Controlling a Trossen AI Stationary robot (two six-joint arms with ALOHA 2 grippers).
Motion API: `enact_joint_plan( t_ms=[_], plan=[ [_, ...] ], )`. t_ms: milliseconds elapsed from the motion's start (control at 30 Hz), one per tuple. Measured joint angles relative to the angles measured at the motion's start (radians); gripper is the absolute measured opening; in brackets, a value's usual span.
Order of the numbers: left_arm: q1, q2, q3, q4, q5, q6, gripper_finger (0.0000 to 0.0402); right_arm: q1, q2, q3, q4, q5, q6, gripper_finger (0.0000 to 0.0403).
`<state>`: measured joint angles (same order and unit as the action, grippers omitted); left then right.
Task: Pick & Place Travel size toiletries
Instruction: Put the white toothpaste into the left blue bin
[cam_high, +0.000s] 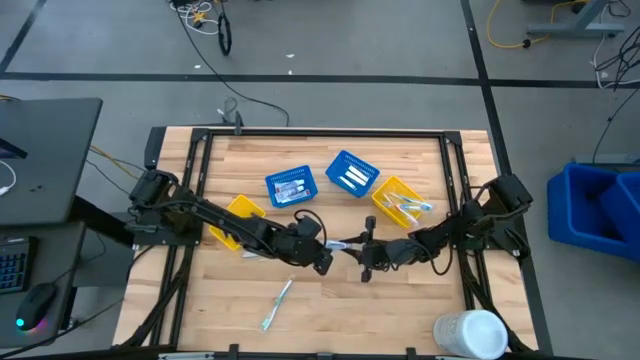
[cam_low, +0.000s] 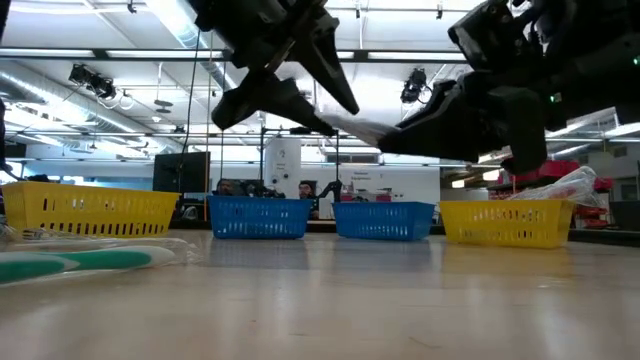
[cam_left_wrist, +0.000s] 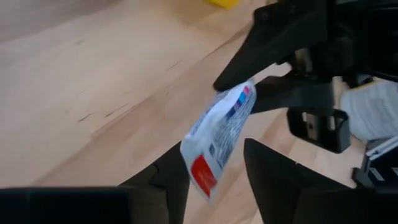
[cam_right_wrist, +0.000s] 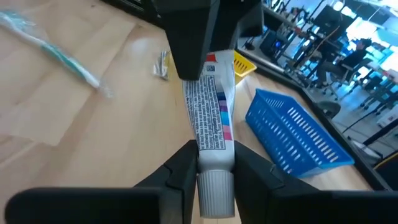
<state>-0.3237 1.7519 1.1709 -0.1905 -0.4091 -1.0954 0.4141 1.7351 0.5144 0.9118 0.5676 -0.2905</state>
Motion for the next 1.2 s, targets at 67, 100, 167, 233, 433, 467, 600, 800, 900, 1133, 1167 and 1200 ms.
enact_joint_plan(
  t_ms=[67,100,167,233,433,467,600,800,900,1133,1167,1200],
  plan=[
    [0.000,0.000,0.000,0.025,0.002,0.022,0.0139,0.000,0.000,0.000,0.010,0.002,-0.016,0.0091],
    [0.000,0.000,0.000,0.032,0.001,0.029,0.0131,0.000,0.000,0.000,0.017,0.007,-0.017,0.0090],
    [0.000,0.000,0.000,0.032,0.001,0.029,0.0115,0.000,0.000,0.000,0.032,0.012,-0.017,0.0087],
    [0.000,0.000,0.000,0.032,0.002,0.028,0.0101,0.000,0.000,0.000,0.040,0.012,-0.021,0.0084],
    [-0.001,0.000,0.000,0.034,-0.012,0.034,0.0075,0.000,0.000,0.000,0.037,0.012,-0.033,0.0092],
    [0.000,0.000,0.000,0.034,-0.013,0.043,0.0073,0.000,0.000,0.000,0.036,0.013,-0.033,0.0093],
    [0.000,0.000,0.000,0.034,-0.016,0.073,0.0072,0.000,0.000,0.000,0.036,0.011,-0.033,0.0092],
    [0.000,0.000,0.000,0.029,-0.016,0.066,0.0071,0.000,0.000,0.000,0.036,0.007,-0.032,0.0107],
    [0.004,0.000,0.000,0.023,-0.020,0.067,0.0070,-0.002,0.000,0.000,0.036,0.005,-0.007,0.0138],
    [0.027,0.000,0.000,-0.050,-0.020,0.068,0.0070,-0.021,-0.001,0.001,-0.044,0.059,0.167,0.0223],
    [0.032,0.000,0.000,-0.065,-0.019,0.068,0.0070,-0.022,-0.001,0.001,-0.064,0.071,0.186,0.0233],
    [0.039,-0.001,0.000,-0.076,-0.015,0.068,0.0069,-0.022,-0.001,0.001,-0.082,0.078,0.198,0.0242]
  ],
)
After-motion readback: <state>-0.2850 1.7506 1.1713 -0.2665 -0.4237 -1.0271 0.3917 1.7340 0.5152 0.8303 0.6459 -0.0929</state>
